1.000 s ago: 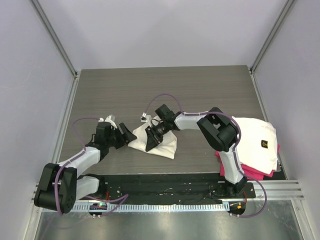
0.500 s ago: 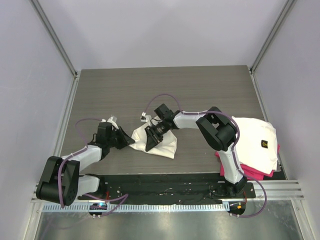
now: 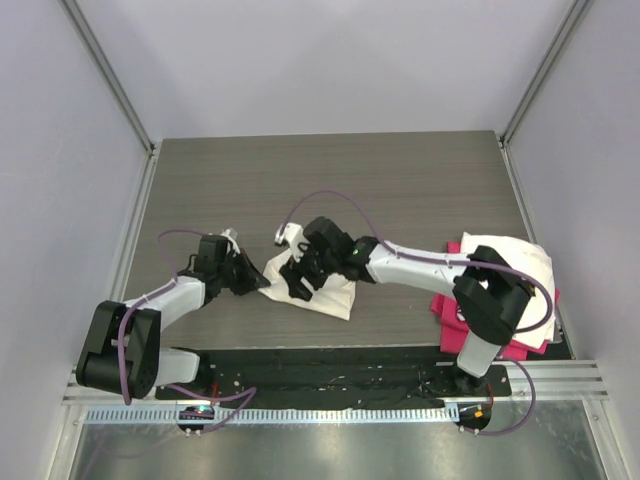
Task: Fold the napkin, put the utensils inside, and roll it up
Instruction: Roll the napkin with the utensil
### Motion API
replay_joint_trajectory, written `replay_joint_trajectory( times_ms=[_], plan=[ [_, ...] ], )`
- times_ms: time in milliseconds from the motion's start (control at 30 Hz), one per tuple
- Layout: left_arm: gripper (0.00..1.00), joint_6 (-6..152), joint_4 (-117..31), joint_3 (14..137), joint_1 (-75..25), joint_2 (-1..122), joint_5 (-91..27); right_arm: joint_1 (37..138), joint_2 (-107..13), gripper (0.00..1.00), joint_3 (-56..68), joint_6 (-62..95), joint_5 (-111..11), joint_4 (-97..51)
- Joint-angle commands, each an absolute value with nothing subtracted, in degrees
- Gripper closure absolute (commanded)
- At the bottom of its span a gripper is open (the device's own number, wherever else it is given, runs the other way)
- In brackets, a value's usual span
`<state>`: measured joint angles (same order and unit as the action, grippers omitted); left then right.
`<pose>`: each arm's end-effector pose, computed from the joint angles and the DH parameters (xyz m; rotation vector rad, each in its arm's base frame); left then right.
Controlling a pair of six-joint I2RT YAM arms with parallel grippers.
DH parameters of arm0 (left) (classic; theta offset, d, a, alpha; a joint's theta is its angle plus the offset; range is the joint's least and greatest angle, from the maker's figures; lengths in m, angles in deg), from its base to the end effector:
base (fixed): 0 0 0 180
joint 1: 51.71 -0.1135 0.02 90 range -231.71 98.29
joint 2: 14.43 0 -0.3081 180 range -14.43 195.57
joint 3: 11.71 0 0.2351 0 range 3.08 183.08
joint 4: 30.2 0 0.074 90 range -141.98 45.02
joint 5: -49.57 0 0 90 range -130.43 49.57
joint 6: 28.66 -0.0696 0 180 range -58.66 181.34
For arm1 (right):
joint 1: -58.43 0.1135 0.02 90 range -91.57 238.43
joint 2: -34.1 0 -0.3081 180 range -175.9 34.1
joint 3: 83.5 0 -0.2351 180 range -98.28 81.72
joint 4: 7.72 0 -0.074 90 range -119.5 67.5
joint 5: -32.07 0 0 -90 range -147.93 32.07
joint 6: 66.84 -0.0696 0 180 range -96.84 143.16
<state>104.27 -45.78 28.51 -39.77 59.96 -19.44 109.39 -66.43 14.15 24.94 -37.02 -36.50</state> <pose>0.2115 -0.0702 0.1721 -0.5147 2.5050 -0.8503 0.2292 0.3221 0.2415 -1.2637 2.1426 0.8233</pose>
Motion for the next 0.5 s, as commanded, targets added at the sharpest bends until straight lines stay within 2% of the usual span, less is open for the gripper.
replay_joint_trajectory(
  times_ms=[0, 33, 167, 467],
  plan=[
    [1.0, 103.35, -52.09, 31.11, -39.58, 60.28, -19.69, 119.14, -61.36, 0.26, 22.03, 31.68, -64.04, -25.86],
    [1.0, 103.26, -52.27, 31.38, -39.67, 60.28, -19.78, 120.47, -60.92, 0.25, 23.61, 32.47, -69.82, -20.88],
    [1.0, 103.0, -52.98, 32.08, -39.67, 60.89, -19.78, 125.39, -61.17, 0.25, 28.1, 35.37, -77.69, -14.68],
    [1.0, 102.73, -53.5, 32.26, -39.67, 61.16, -19.43, 129.09, -65.48, 0.26, 28.11, 37.93, -78.85, -12.92]
  ],
)
